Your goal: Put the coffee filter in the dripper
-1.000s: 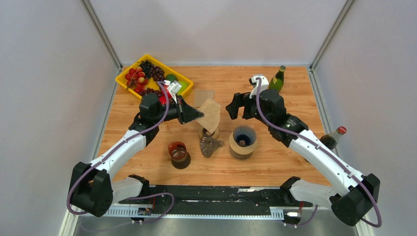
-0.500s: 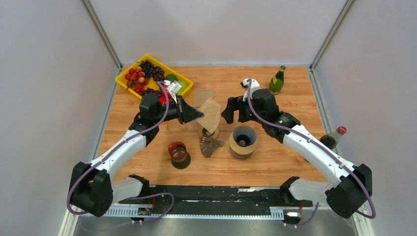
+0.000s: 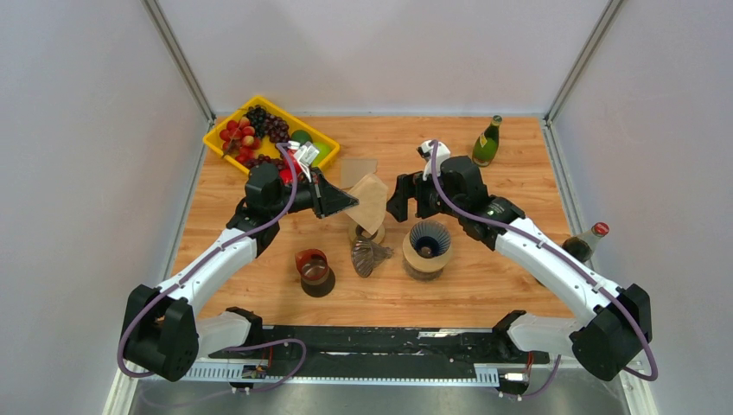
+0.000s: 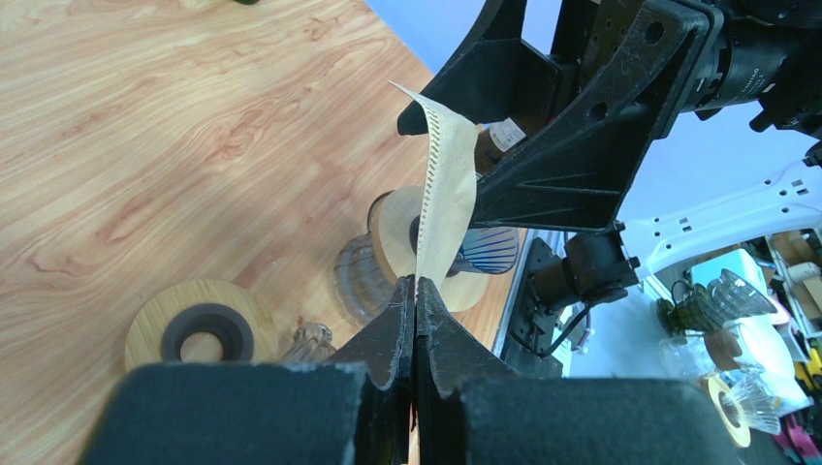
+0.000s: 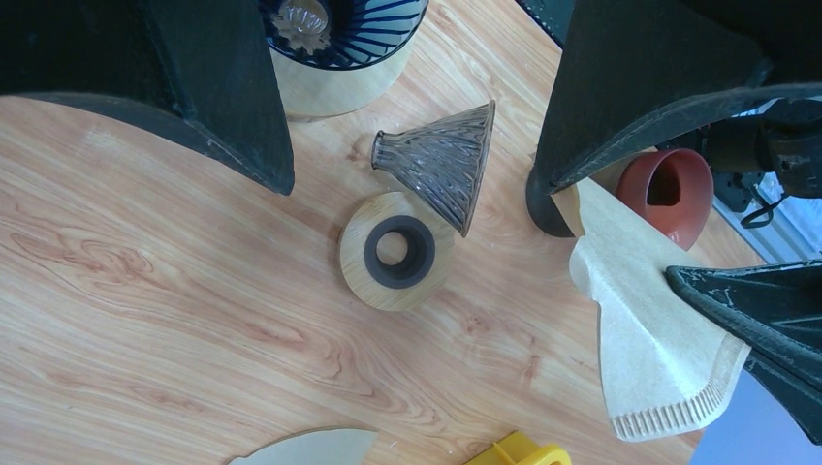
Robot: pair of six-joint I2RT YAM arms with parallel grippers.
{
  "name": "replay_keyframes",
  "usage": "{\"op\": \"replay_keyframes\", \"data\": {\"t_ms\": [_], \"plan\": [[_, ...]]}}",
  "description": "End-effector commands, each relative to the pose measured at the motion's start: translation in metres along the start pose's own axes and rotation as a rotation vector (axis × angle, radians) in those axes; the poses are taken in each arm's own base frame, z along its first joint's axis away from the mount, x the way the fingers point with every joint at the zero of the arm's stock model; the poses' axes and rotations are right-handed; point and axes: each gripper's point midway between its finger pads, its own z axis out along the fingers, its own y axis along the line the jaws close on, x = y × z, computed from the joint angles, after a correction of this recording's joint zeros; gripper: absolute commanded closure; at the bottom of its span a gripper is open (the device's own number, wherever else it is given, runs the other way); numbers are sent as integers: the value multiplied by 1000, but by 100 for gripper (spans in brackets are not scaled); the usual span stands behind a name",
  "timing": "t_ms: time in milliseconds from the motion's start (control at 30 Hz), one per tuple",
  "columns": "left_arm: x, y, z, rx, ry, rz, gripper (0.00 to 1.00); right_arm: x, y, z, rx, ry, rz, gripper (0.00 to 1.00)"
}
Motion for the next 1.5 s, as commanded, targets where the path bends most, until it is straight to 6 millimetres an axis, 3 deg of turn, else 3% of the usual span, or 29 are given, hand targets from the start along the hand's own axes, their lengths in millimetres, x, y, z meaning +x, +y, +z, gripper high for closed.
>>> {"op": "replay_keyframes", "data": {"t_ms": [0,433,1167,1367,1467], "plan": [[-15,-10,1,26,-29,36,100,-21,15,-7,-52,-55,13,3],[-14,-10,0,29,-24,43,100,-16,0,-15,31,-55,21,2],[-11,-10,3,49,-13,29,100,-23,25,-8,-98,-30,14,2],[-12,-12,2,58,-13,30,100,-22,17,-6,-59,-39,17,3],[-12,-12,2,57,-14,32,100,-21,-3,-10,51,-70,31,2]]}}
